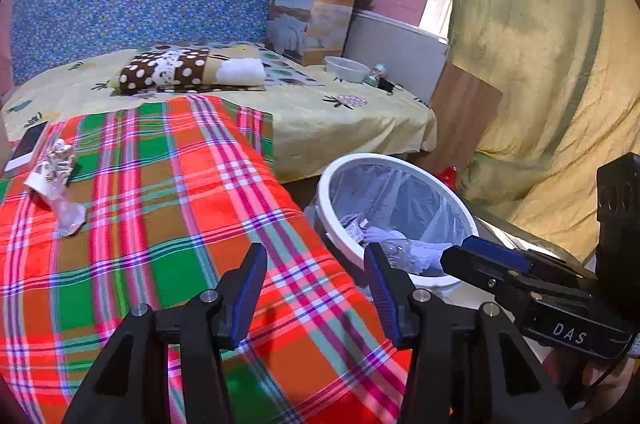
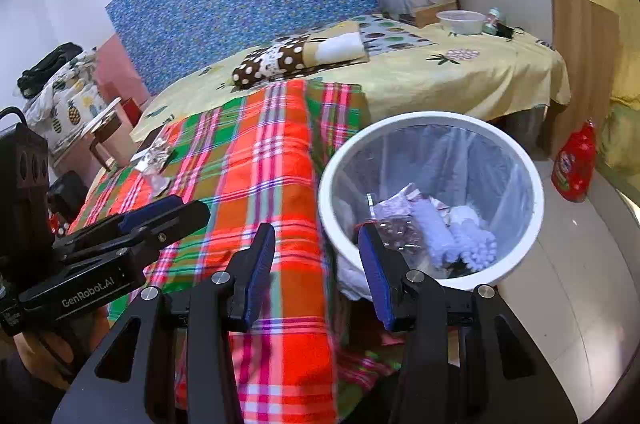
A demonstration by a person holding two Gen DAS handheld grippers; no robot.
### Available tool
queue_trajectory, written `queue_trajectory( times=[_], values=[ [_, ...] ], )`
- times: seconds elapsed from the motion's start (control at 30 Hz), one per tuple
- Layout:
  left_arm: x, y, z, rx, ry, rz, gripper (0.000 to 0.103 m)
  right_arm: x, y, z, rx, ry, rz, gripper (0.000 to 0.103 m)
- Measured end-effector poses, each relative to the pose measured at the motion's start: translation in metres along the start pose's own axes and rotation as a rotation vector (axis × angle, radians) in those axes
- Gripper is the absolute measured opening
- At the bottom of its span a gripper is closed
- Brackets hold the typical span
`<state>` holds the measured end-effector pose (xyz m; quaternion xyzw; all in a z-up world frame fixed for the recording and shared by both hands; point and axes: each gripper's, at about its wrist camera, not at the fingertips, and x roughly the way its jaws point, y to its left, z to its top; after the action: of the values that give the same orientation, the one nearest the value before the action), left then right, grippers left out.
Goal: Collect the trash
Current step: 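Move both tools back over the plaid cloth toward the remaining cups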
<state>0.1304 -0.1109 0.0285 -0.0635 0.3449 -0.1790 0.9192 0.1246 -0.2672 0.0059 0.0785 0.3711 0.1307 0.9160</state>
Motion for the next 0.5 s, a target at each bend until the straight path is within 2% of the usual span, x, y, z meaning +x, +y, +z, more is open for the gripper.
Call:
queue_trajectory(
  times=[0.5],
  values=[
    [-0.034, 0.029, -0.017, -0.06, -0.024, 0.052, 0.05, 0.006, 0.035, -0.008, -0.051, 0.028, 0.058, 0.046]
  ],
)
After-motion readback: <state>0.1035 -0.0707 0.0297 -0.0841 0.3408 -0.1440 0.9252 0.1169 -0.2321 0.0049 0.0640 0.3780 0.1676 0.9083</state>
